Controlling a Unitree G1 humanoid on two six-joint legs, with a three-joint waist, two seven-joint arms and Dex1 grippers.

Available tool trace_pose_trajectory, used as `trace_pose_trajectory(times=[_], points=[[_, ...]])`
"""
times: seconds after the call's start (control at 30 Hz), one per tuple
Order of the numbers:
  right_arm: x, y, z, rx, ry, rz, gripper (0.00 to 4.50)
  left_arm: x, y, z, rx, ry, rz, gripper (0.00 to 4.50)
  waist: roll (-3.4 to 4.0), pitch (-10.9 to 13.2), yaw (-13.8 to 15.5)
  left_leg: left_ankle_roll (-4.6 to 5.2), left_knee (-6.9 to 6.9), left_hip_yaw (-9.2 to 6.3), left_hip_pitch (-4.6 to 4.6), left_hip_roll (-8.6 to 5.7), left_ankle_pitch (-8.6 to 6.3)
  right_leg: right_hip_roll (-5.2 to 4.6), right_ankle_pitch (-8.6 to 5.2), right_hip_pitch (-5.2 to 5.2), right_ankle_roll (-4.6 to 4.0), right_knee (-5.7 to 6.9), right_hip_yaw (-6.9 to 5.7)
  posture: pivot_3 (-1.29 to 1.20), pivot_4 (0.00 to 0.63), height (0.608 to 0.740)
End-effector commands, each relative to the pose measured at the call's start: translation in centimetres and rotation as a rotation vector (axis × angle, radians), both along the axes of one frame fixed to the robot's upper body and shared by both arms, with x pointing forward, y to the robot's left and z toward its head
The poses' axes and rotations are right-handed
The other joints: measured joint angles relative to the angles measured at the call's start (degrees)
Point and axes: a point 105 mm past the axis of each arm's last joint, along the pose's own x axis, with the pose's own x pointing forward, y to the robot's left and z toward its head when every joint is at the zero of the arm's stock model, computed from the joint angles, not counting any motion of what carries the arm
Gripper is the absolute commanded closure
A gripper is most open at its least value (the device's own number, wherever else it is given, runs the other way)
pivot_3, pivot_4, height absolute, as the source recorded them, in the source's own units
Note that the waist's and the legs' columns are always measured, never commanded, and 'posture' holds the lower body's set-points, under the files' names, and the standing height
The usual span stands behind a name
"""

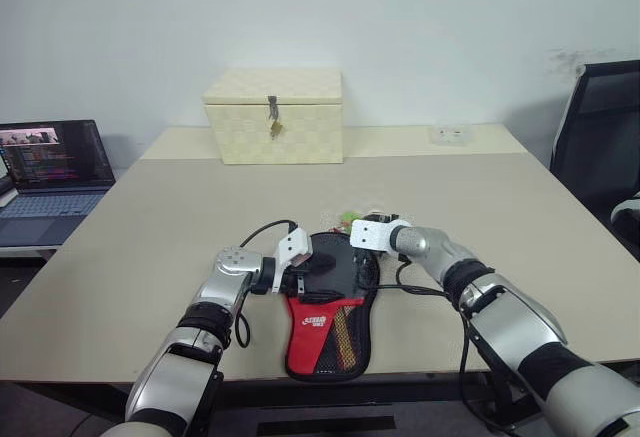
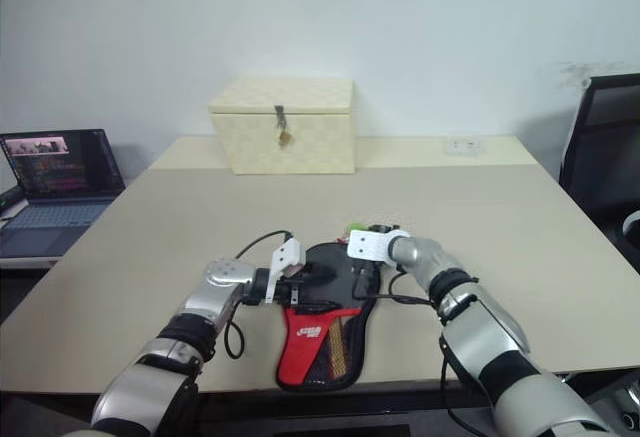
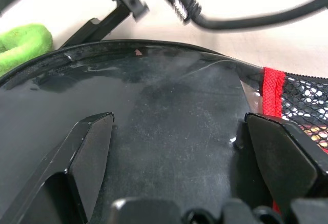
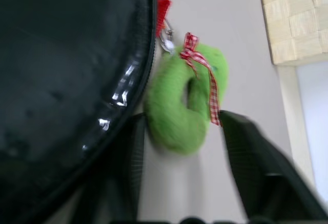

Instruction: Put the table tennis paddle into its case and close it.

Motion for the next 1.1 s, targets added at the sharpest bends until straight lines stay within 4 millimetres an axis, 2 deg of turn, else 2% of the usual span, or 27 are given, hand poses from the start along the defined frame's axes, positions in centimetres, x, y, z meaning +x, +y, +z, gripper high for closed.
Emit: trace_pose_trajectory(times=[0.03,0.1,0.23,0.37,0.57,0.73,0.9,1.0,1.1], points=[[0.0,1.6,1.3,-0.012,-0.033,0.037,3.55,-0.4,-0.1,-0.5,0.019,0.003,-0.013,0.0,0.0,0.0,0.0,0.0,0.0,0.0,0.0,0.0,0.0,0.0,0.0,-0.01,0.0,0.0,0.01,0.0,0.15,0.74],[0.0,2.0,1.4,-0.017,-0.041,0.038,4.4,-0.4,0.0,-0.6,0.019,0.005,-0.011,0.0,0.0,0.0,-0.02,0.0,0.0,-0.01,0.0,0.0,0.0,0.0,0.0,-0.01,0.0,0.01,0.01,0.0,0.15,0.74],[0.1,2.3,1.7,-0.01,-0.053,0.032,4.46,-0.5,0.0,-0.8,0.019,0.009,-0.009,0.0,0.01,-0.01,0.0,0.0,0.01,-0.03,0.02,0.02,0.0,0.0,0.0,-0.01,0.0,0.05,0.01,0.0,0.15,0.74],[0.3,1.8,2.0,-0.003,-0.062,0.018,4.46,-0.5,-0.1,-1.0,0.02,0.015,-0.005,0.0,0.01,-0.01,0.07,-0.01,0.02,-0.03,0.01,0.0,0.01,0.0,-0.01,0.0,-0.01,0.07,-0.01,0.0,0.15,0.74],[0.8,-3.0,2.7,-0.026,-0.036,-0.005,4.46,-0.6,-0.6,-2.3,0.028,0.063,0.004,0.0,0.0,-0.01,0.49,-0.01,0.04,-0.03,-0.01,-0.08,0.01,0.01,-0.04,0.02,0.04,0.06,-0.08,0.0,0.15,0.74],[0.2,-6.8,2.6,-0.054,0.0,-0.017,4.46,-0.6,-0.9,-3.0,0.033,0.09,0.009,0.0,0.08,-0.07,0.48,-0.01,0.07,-0.02,0.02,-0.13,0.01,0.01,-0.06,0.08,0.08,0.07,-0.05,0.0,0.15,0.74],[-2.0,-9.8,2.5,-0.051,0.046,-0.006,4.46,-0.3,-1.4,-3.2,0.031,0.099,0.014,0.0,0.11,-0.08,1.29,0.01,0.3,-0.09,-0.05,-0.2,0.0,-0.01,-0.1,0.17,0.17,0.1,-0.12,0.0,0.15,0.74],[-4.8,-10.8,2.4,-0.037,0.11,0.009,4.46,-0.2,-1.7,-3.1,0.028,0.1,0.014,0.0,0.12,-0.09,1.72,0.04,0.5,-0.13,-0.08,-0.23,-0.03,-0.03,-0.12,0.24,0.23,0.11,-0.14,0.0,0.15,0.74],[-7.4,-11.0,2.2,-0.033,0.178,0.026,4.46,-0.1,-1.9,-3.1,0.024,0.103,0.011,0.0,0.16,-0.11,1.76,0.06,0.62,-0.19,-0.06,-0.24,-0.04,-0.01,-0.14,0.32,0.26,0.15,-0.18,0.0,0.15,0.74]])
